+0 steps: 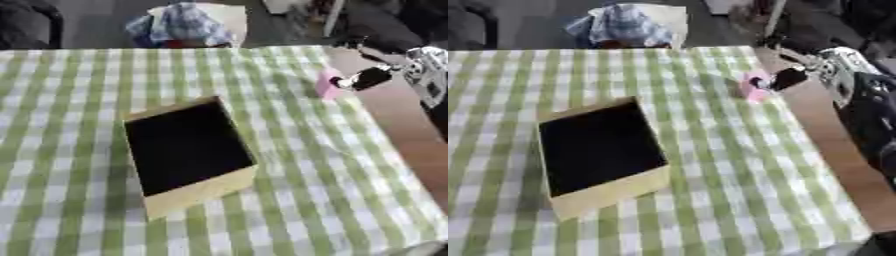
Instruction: Pick up objects on the table and place them in the box.
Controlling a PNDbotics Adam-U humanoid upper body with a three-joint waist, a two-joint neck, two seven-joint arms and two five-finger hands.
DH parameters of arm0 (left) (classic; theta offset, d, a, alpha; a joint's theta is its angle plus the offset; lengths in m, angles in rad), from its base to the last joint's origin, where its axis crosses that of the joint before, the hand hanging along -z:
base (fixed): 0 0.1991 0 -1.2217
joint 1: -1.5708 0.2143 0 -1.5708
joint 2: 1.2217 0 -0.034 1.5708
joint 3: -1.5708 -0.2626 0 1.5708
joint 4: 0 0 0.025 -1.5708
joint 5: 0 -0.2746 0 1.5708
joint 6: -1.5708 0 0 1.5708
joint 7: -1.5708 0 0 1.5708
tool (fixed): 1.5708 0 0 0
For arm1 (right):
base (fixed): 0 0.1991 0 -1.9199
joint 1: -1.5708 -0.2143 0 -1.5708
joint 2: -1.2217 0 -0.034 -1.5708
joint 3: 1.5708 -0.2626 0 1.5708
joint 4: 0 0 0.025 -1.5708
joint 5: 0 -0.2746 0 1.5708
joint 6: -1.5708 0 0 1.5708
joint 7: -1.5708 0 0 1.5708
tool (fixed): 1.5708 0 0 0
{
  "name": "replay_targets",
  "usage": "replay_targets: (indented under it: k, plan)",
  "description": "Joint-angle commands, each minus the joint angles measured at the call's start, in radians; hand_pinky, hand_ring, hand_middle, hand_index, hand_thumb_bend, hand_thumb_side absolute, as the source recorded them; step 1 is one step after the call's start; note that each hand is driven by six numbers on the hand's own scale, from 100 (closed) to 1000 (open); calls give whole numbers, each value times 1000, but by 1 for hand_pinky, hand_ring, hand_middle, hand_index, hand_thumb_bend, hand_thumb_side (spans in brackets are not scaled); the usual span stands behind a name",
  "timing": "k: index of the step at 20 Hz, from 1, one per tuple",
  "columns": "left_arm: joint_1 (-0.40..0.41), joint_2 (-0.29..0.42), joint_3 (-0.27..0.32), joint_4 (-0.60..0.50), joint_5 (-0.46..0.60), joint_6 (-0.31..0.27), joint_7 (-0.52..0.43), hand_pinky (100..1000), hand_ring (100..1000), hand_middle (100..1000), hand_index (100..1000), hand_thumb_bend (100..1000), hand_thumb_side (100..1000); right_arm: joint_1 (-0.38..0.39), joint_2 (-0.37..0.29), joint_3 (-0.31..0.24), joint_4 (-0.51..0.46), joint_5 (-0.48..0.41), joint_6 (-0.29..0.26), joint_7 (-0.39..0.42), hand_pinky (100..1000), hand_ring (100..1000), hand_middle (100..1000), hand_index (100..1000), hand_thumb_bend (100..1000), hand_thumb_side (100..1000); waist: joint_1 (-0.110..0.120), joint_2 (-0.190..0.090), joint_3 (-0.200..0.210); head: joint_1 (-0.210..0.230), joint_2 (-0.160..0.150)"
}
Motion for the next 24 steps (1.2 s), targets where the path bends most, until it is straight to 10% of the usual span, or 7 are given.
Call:
replay_targets:
  k: [1,24]
  plan:
    - [-14,15,4,-19,3,0,-3,786,530,519,723,100,877,-30,-16,-23,29,25,10,-11,831,919,946,1000,326,573,4,-11,3,-5,-10]
    - [-21,10,4,-15,11,0,-5,786,528,517,721,100,881,-64,22,-60,159,84,43,-43,828,906,927,1000,299,603,1,0,31,-13,-10]
